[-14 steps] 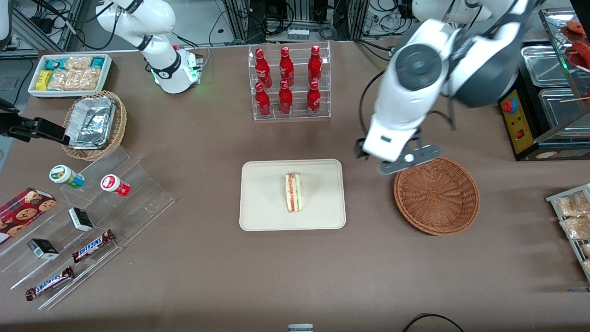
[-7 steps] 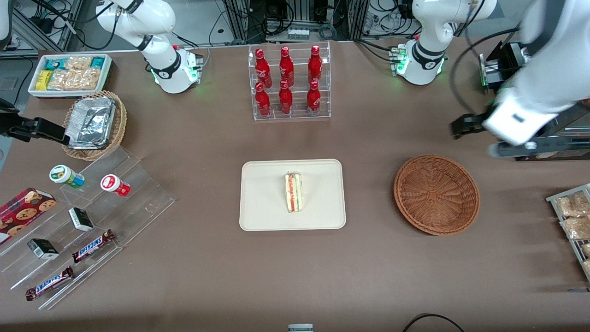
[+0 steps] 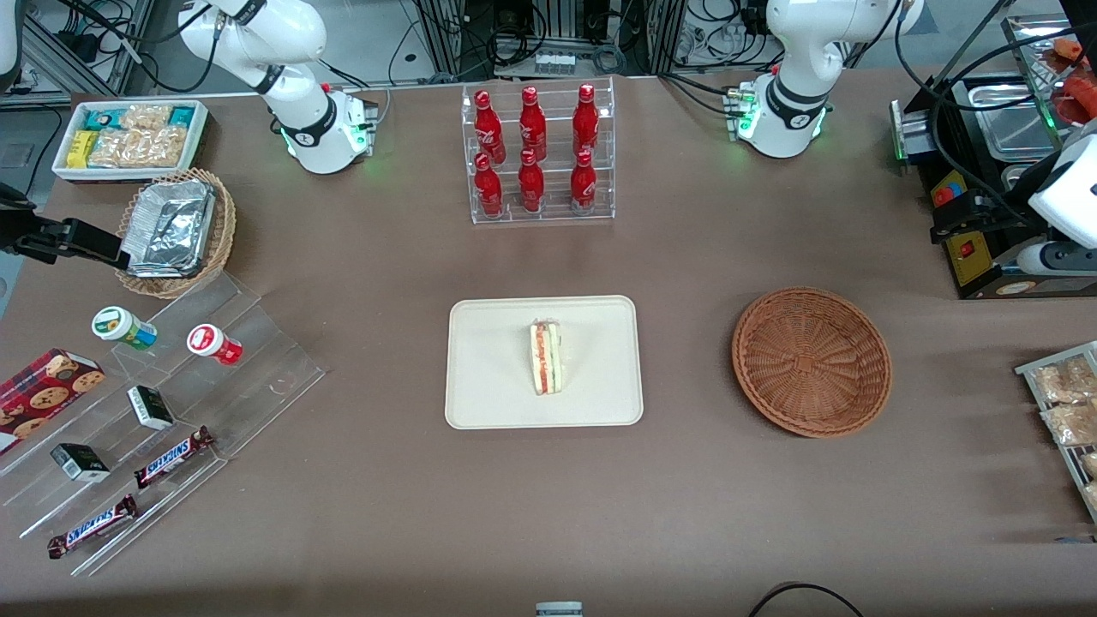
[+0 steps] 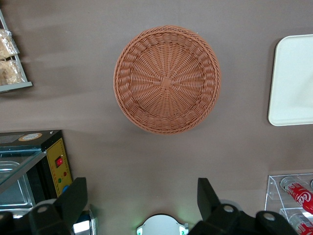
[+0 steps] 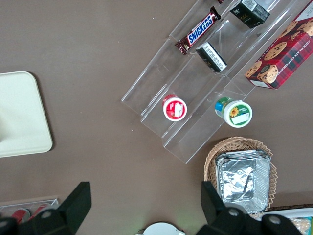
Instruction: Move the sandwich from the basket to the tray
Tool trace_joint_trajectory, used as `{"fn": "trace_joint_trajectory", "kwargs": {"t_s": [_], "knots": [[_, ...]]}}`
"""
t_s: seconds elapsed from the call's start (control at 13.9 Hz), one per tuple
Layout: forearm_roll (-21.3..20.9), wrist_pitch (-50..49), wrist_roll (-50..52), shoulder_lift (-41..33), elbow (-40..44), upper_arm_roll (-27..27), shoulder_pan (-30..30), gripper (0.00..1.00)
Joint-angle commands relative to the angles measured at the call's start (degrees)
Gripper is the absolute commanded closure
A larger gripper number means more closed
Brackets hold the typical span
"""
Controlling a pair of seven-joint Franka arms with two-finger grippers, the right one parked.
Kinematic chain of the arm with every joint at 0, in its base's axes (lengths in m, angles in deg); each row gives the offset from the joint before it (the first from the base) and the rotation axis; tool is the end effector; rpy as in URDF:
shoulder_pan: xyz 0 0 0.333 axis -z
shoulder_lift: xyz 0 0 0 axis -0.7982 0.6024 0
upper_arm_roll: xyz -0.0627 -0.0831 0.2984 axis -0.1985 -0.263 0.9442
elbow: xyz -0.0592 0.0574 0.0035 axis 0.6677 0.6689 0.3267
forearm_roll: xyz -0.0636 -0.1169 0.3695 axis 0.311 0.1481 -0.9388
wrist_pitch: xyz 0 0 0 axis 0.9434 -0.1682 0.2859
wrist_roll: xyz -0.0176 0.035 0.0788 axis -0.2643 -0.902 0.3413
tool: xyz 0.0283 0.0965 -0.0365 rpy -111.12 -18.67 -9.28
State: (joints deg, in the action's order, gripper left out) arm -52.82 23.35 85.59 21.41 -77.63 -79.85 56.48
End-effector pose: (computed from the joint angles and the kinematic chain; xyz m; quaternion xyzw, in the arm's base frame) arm 0.5490 -0.0077 0.6163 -0.9971 0.0262 0.0707 0.0041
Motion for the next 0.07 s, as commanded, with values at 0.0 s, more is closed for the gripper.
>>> {"fn": "trace_joint_trajectory", "kwargs": {"t_s": [0.0], "knots": [[-0.2, -0.4, -0.3, -0.7, 0.2, 0.0, 0.3, 0.01]]}}
